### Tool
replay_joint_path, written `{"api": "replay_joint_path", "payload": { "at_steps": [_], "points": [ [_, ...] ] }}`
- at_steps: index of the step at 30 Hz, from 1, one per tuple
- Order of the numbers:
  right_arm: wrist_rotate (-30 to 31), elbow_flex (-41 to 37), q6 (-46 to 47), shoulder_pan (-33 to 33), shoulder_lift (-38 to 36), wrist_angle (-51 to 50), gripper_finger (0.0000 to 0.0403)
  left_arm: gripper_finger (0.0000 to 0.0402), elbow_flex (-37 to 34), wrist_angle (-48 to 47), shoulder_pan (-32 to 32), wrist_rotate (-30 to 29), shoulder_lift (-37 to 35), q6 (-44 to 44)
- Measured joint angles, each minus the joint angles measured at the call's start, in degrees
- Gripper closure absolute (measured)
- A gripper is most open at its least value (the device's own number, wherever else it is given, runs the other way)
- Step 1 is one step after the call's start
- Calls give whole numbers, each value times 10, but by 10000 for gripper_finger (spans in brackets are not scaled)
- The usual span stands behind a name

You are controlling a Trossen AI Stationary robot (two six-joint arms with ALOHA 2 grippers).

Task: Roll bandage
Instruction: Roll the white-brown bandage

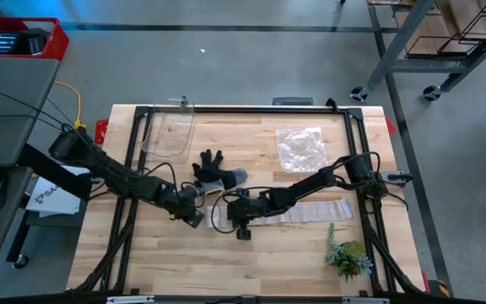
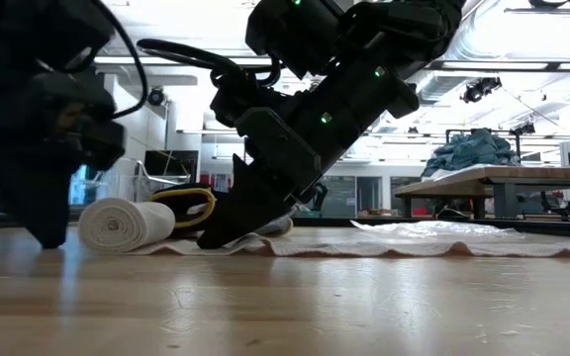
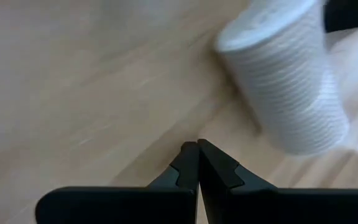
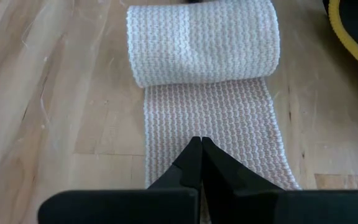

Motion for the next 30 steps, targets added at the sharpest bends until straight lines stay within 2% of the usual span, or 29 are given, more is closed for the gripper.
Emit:
{"api": "replay_joint_path", "payload": {
  "at_steps": [8,13,30],
  "points": [
    [0,0,1,0,0,2,403,401,2,84,1,-19,58,13],
    [0,0,0,0,0,2,403,401,1,96,3,-31,65,37],
    [0,0,15,0,0,3,403,401,8,148,14,-41,68,24]
  ]
}}
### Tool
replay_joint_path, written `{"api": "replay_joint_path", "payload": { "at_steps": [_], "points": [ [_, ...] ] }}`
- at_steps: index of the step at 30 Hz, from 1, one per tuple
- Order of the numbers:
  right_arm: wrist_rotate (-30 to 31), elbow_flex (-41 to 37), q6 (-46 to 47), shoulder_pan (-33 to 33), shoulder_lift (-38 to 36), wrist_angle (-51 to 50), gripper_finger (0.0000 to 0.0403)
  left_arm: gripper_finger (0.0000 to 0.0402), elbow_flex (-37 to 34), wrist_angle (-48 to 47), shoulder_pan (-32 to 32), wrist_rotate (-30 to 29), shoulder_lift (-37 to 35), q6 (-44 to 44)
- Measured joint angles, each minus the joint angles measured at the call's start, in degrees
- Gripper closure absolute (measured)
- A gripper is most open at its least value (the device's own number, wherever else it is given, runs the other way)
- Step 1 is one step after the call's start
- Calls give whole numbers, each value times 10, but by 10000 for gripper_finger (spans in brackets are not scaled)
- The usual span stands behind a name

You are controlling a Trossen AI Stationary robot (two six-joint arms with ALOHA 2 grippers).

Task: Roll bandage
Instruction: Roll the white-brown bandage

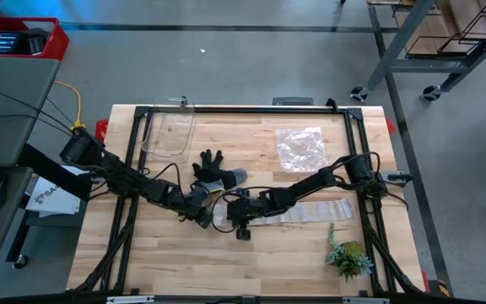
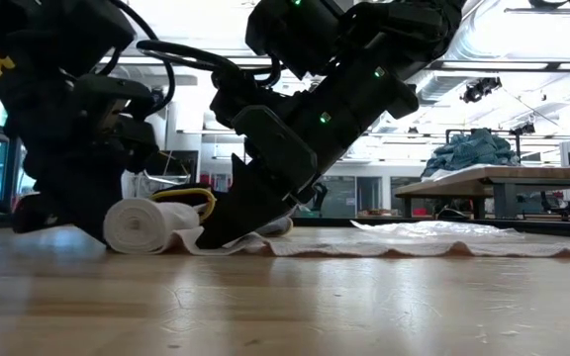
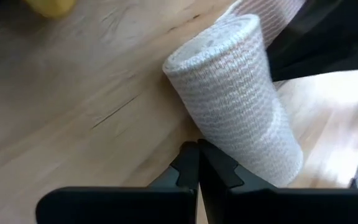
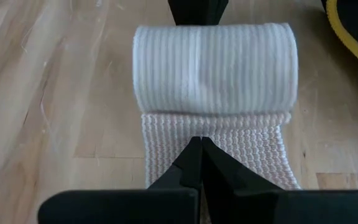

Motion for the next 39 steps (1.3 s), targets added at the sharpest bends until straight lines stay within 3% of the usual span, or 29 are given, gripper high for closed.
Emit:
{"api": "replay_joint_path", "payload": {
  "at_steps": [24,34,39],
  "points": [
    [-5,-1,26,0,-20,-49,403,401,56,10,-1,4,-2,15],
    [-35,-1,26,2,-33,-77,403,401,56,10,1,-1,-2,30],
    [-28,0,37,4,-35,-101,403,401,56,-36,-11,48,-18,43]
  ]
}}
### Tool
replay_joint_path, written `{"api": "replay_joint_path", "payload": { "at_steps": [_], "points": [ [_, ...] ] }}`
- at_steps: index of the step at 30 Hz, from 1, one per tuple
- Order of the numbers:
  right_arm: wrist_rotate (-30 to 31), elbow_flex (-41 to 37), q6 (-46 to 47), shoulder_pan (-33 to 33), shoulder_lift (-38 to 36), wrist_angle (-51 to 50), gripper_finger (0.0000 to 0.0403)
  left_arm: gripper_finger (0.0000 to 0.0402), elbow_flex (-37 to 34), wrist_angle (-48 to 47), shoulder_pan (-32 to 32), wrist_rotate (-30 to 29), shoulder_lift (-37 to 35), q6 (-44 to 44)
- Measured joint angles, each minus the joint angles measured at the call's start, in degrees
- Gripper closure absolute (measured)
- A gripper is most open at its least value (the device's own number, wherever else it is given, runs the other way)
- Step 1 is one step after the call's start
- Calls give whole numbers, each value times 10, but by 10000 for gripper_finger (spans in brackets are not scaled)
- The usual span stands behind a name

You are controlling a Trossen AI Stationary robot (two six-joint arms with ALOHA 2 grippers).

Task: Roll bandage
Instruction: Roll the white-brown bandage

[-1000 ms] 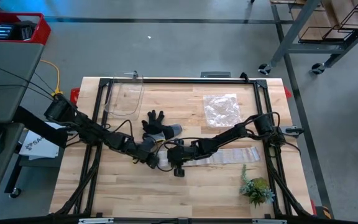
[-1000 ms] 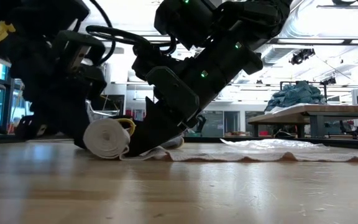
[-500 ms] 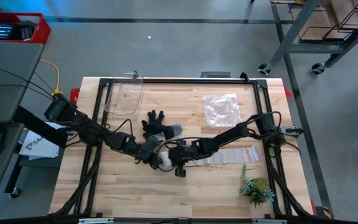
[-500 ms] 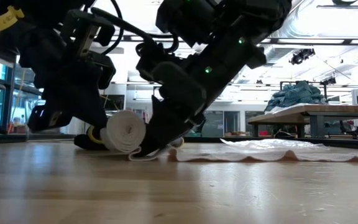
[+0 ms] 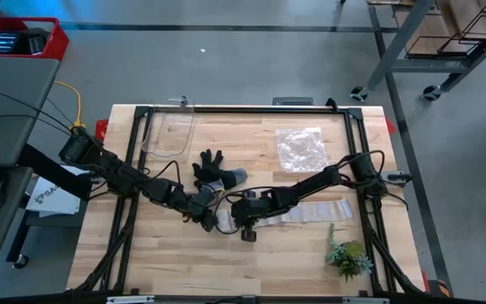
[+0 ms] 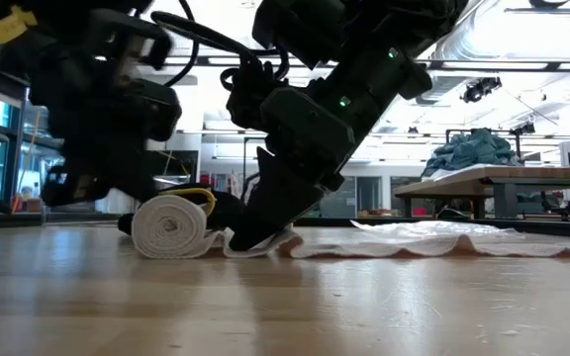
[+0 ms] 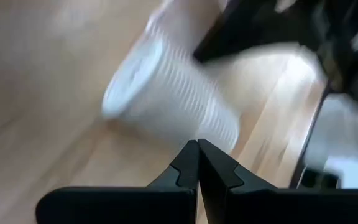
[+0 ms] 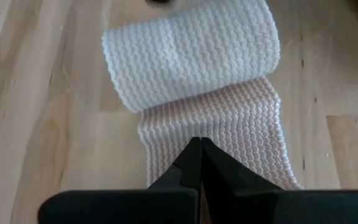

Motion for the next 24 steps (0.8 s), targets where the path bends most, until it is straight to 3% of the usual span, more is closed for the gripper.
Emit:
{"api": "replay_joint_path", "payload": {
  "at_steps": [4,7,18,24],
  "points": [
    [0,0,-11,0,0,-3,403,401,0,-99,-23,-9,-26,-10],
    [1,0,-11,-1,0,-1,403,401,-11,-110,-39,-26,-26,-45],
    [0,0,-12,-3,0,-1,403,401,-25,86,-9,-47,99,-81],
    [0,0,-11,-3,0,-1,403,401,-15,101,7,-76,118,-96]
  ]
}}
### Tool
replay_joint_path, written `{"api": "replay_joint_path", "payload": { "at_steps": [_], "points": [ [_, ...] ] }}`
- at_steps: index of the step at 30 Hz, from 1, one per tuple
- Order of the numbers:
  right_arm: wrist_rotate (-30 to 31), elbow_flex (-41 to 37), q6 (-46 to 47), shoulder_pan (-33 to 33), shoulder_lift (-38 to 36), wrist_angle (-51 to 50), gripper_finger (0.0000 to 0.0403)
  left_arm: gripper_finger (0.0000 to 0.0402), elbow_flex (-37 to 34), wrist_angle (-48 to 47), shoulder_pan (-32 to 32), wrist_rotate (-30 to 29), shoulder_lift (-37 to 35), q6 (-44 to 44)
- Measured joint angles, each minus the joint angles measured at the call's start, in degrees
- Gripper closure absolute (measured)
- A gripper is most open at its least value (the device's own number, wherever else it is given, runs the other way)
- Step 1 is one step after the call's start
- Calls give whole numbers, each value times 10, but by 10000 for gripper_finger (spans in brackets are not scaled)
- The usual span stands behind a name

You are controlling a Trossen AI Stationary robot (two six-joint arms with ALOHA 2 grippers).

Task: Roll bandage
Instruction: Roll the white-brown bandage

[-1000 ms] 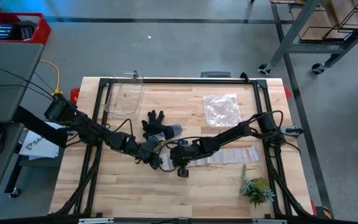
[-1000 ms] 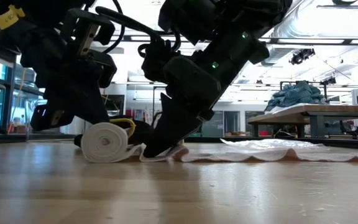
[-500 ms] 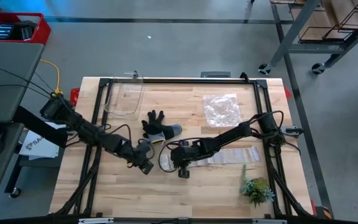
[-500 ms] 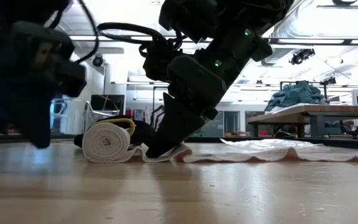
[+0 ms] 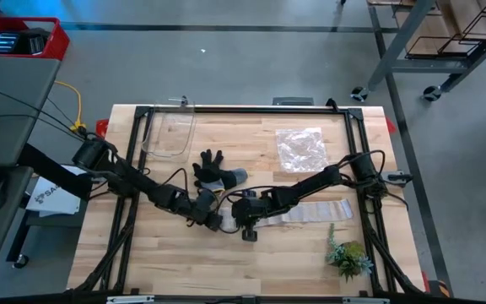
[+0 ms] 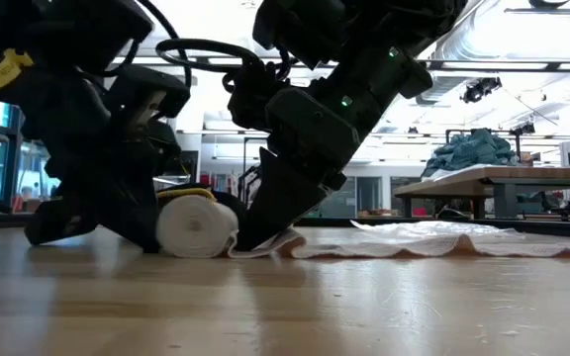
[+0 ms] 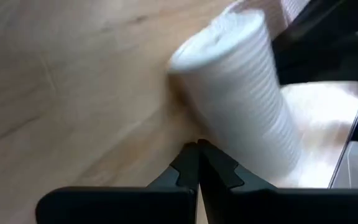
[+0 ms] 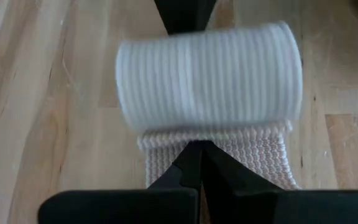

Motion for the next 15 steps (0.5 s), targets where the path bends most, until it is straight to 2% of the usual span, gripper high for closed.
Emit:
{"api": "replay_joint_path", "payload": {
  "at_steps": [4,9,15],
  "points": [
    [3,0,17,0,0,4,403,401,-4,-3,7,-36,-31,19],
    [24,0,20,1,0,8,403,401,-3,-11,7,-51,-73,30],
    [27,0,24,1,0,10,403,401,-2,-70,6,-41,-72,34]
  ]
}}
